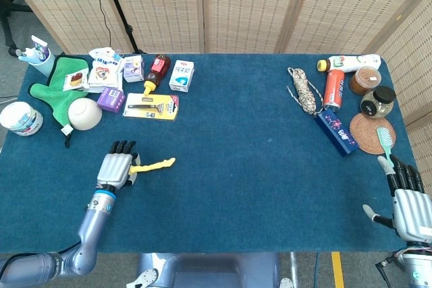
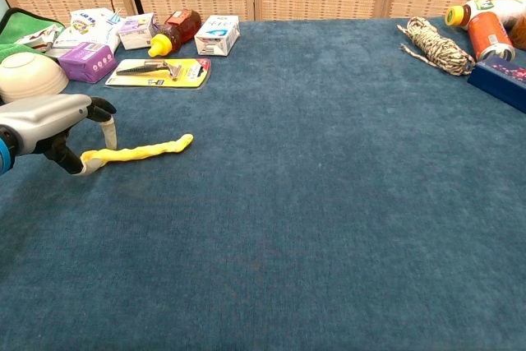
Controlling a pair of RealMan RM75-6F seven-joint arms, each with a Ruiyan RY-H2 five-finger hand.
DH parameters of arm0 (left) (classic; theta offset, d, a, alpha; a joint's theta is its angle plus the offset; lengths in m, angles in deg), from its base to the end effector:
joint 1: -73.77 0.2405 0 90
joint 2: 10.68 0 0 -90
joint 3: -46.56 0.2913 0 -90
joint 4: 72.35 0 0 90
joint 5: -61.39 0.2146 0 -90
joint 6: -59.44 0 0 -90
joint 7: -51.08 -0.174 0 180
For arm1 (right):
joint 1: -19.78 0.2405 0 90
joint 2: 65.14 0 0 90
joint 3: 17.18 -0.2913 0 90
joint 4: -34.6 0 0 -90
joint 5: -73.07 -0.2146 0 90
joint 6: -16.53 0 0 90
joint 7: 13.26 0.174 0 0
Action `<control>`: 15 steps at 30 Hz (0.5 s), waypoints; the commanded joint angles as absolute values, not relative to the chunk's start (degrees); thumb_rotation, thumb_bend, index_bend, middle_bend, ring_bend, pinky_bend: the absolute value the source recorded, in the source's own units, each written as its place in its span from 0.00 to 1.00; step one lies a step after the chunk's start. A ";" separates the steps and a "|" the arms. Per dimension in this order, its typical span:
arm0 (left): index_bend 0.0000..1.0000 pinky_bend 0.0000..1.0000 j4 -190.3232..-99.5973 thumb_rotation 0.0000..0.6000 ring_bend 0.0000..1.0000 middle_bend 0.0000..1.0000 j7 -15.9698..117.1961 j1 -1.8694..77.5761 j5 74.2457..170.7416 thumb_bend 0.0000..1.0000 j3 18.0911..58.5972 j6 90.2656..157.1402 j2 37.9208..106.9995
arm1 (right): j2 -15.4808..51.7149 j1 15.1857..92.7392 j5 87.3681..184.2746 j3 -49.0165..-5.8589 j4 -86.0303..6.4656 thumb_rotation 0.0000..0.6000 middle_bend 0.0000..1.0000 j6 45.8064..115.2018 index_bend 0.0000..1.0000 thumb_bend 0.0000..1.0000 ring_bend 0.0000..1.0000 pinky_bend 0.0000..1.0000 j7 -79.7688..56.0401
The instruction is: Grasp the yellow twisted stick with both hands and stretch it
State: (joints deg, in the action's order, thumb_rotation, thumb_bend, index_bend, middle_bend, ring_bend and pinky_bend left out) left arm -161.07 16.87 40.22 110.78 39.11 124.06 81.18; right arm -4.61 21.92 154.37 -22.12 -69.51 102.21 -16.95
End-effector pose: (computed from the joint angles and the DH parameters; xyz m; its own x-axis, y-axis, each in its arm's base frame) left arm -0.2400 0.3458 -0.0413 0.4499 0.3417 0.8251 0.8892 -0.0852 -0.4495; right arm -0.3242 -0.2027 0.1848 0.3155 0.0123 0.9488 -0.9450 0.0950 0.3130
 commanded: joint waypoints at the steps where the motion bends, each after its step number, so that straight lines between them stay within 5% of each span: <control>1: 0.46 0.00 -160.89 1.00 0.05 0.13 16.59 40.09 110.48 0.39 39.22 123.82 81.38 | -4.63 21.86 154.34 -22.13 -69.45 1.00 0.00 102.26 0.08 0.20 0.00 0.00 -16.88; 15: 0.48 0.00 -160.00 1.00 0.05 0.13 16.38 39.93 109.61 0.40 39.50 123.60 82.23 | -4.65 21.91 153.96 -22.29 -69.46 1.00 0.00 102.06 0.08 0.20 0.00 0.00 -17.07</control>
State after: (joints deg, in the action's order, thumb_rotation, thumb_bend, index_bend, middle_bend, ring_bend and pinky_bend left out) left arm -160.03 16.37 39.91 109.62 39.48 123.59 82.21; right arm -4.65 21.90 153.97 -22.29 -69.45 102.07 -17.05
